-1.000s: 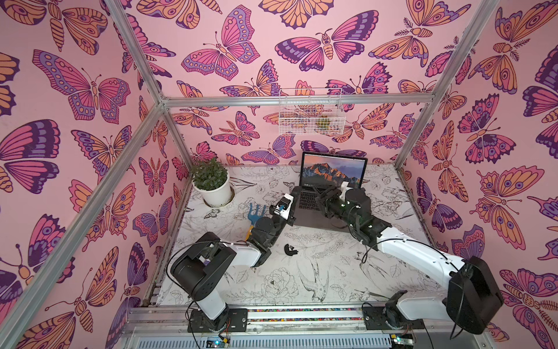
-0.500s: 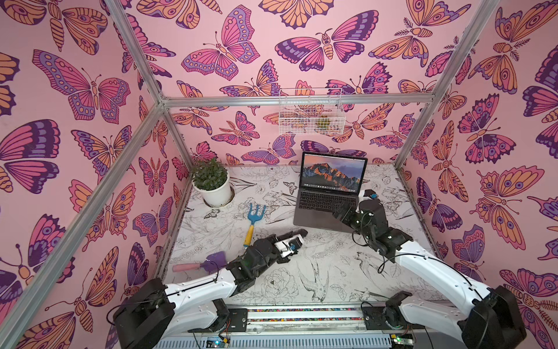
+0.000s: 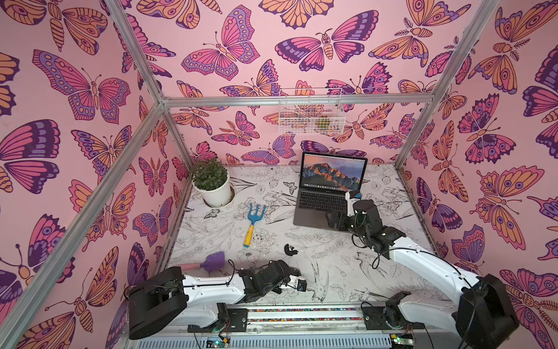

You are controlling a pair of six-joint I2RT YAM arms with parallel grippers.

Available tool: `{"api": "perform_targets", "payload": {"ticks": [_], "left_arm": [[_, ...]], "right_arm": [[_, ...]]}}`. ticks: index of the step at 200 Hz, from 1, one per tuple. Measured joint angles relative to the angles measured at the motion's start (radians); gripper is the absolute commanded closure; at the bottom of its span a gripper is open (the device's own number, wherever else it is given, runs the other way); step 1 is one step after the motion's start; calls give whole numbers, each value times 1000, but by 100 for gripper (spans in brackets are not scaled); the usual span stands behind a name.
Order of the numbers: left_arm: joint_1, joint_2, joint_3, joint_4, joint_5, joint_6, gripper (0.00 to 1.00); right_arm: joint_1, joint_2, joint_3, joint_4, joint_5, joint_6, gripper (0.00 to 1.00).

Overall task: Insert the wireless mouse receiver into the laptop
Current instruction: Place the mouse at the center of the board.

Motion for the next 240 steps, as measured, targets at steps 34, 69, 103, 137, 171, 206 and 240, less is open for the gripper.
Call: {"api": "perform_targets", "payload": {"ticks": [34,69,103,137,171,206,240], "left_arm": [[-37,7,0,-37,-8,-12,56],[-72,-26,7,-97,-41,-37,44],[-76,-212,5,-272,-18,-74,0],[-62,-387,14,-368,-29,-130,1],[122,-277,204,-387,-30,-403,0],[328,74,497,-262,-44,-888,0],[449,498,843,-310,24,-1165,0]], "right_arm": [[48,69,16,-8,-74,-129,4],[127,126,54,-38,-65,-203,1],[126,129,55,-51,-35,-168,0],[79,140,57,-52,-24,-80,1],[-219,184,53,-33,-99,76,1],[-419,294,92,-77,-110,87,1],[-488,467,214,-127,-151,41,1]]}}
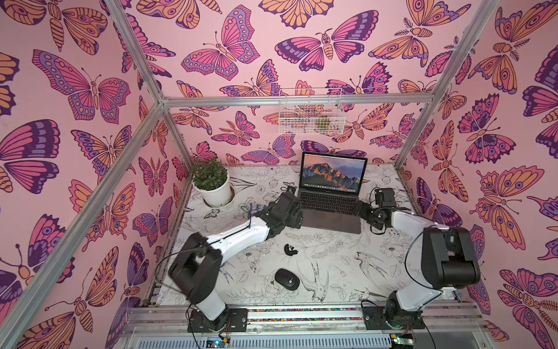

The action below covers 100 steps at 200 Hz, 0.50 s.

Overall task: Insert the wireless mouse receiver into the laptop
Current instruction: Move the laptop to the center of the board.

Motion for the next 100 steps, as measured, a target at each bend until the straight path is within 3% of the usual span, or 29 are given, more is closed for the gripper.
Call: {"api": "perform_targets", "payload": {"ticks": [30,64,100], "left_arm": [[97,228,191,-46,134,-128,0],[187,398,310,-93,300,-219,1],[201,439,357,-83,429,-246,4]], "right_arm": [[-1,126,105,-26,-80,-34,1],[31,155,147,-53,-110,-60,0],[109,149,144,-73,-53,-83,1]]}}
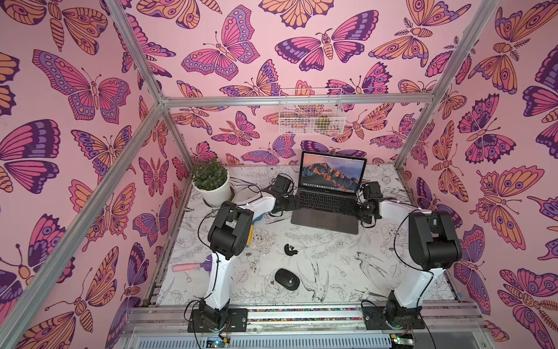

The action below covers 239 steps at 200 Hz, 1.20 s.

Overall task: Insert the wireless mouse receiver into the laptop
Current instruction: Move the laptop to the center of the board.

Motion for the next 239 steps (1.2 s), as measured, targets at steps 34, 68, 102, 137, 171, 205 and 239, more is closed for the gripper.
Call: {"api": "perform_targets", "payload": {"ticks": [34,68,102,137,171,205,239], "left_arm": [[0,-12,-25,19,68,50,4],[32,-56,-96,33,35,122,3],[62,-129,-201,32,-59,132,2],[102,-185,-276,22,-120,136,1],[103,-218,-300,-11,-140,132,0],[91,-348,-357,-56,-131,92,0],[82,-506,-435,-50,-141,35,0]], "right_arm": [[137,-21,-20,-26,73,6,2],[278,-26,-24,-58,177,59,2],[436,-26,-33,-51,254,156,1],[566,-34,-49,-27,299,251,0],[598,-79,-101,-1,288,259,1],[624,-139,-113,-42,249,126,24],[706,-157,-84,-69,150,-25,51]]}}
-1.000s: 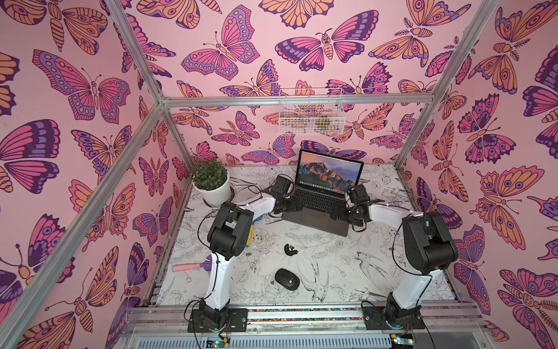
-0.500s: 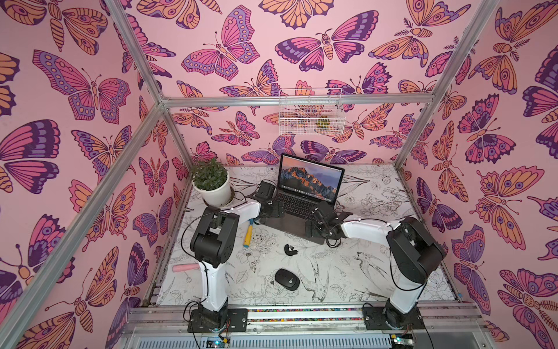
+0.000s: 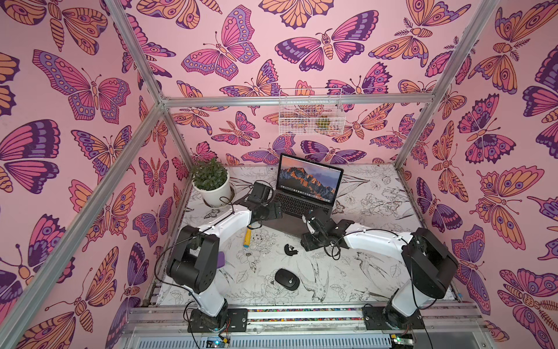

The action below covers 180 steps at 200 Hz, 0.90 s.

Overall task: Insert the wireless mouse receiver into the laptop
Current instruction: Move the laptop to the center of the board, then pick up the USB plug at the center of the board.

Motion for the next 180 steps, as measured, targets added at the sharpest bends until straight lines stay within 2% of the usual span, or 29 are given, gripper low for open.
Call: {"api": "perform_targets", "payload": {"ticks": [38,84,180], "left_arm": [[1,-59,-118,5,-31,-62,0],[1,-98,-228,3,-52,-140,0],[1,-114,-239,26,-73,-166,0]], "right_arm": [[59,131,161,-80,-46,-79,51],[63,240,285,-196,-56,-124,61],[66,343,387,-290,-56,-138,70]]}}
